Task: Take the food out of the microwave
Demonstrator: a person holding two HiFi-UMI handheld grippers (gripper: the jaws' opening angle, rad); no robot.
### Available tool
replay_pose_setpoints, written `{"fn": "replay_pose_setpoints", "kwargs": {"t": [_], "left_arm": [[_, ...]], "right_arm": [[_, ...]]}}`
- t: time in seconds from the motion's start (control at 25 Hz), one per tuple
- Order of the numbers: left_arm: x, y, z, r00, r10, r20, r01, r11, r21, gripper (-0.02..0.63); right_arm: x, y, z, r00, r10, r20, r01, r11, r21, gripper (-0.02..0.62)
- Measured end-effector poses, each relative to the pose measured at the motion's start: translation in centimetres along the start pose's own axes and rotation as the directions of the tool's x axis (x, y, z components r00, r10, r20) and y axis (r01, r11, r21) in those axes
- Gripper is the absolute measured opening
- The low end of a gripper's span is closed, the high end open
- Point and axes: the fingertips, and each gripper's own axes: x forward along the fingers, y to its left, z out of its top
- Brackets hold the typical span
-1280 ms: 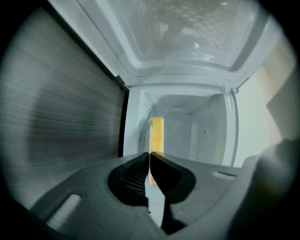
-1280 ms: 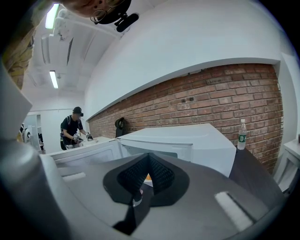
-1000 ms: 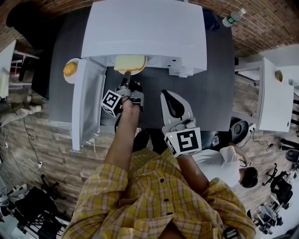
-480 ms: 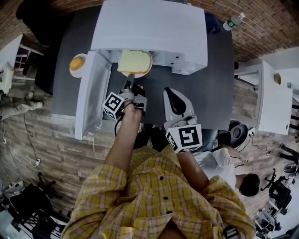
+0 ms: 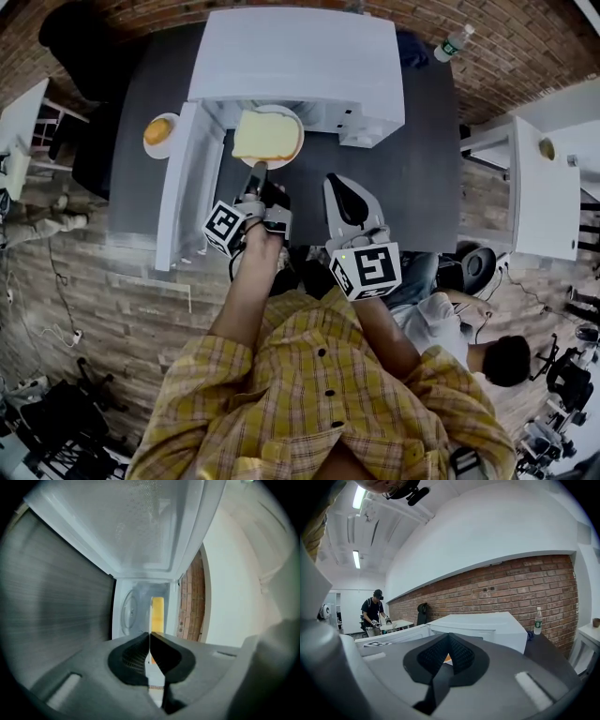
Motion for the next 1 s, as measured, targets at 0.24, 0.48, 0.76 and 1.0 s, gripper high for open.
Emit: {"fn": "replay_pose_setpoints", "kwargs": {"t": [0.24, 0.48, 0.76, 1.0], "left_arm": [[-2.5, -1.8, -0.6, 1.000, -0.013, -0.006, 0.013, 1.000, 0.002, 0.008], [-4.3, -3.7, -1.3, 1.000, -0.023, -0.013, 0.023, 1.000, 0.016, 0.008], [-4.9, -7.4, -2.7, 0.996, -0.080, -0.034, 0.078, 0.996, -0.049, 0.008], [-5.8, -8.9, -2.8, 0.998, -0.058, -0.039, 0.057, 0.998, -0.035, 0.008]], "right_arm": [[-1.3, 0.9, 0.7, 1.000, -0.002, 0.018, 0.002, 1.000, -0.008, 0.003], [-1.7, 1.5, 1.4, 0.999, -0.001, 0.033, 0.001, 1.000, -0.013, 0.003], [-1.9, 1.6, 2.8, 0.998, -0.014, 0.059, 0.014, 1.000, -0.013, 0.003], [-2.0, 1.6, 3.8, 0.997, -0.019, 0.074, 0.020, 1.000, -0.019, 0.003]]}}
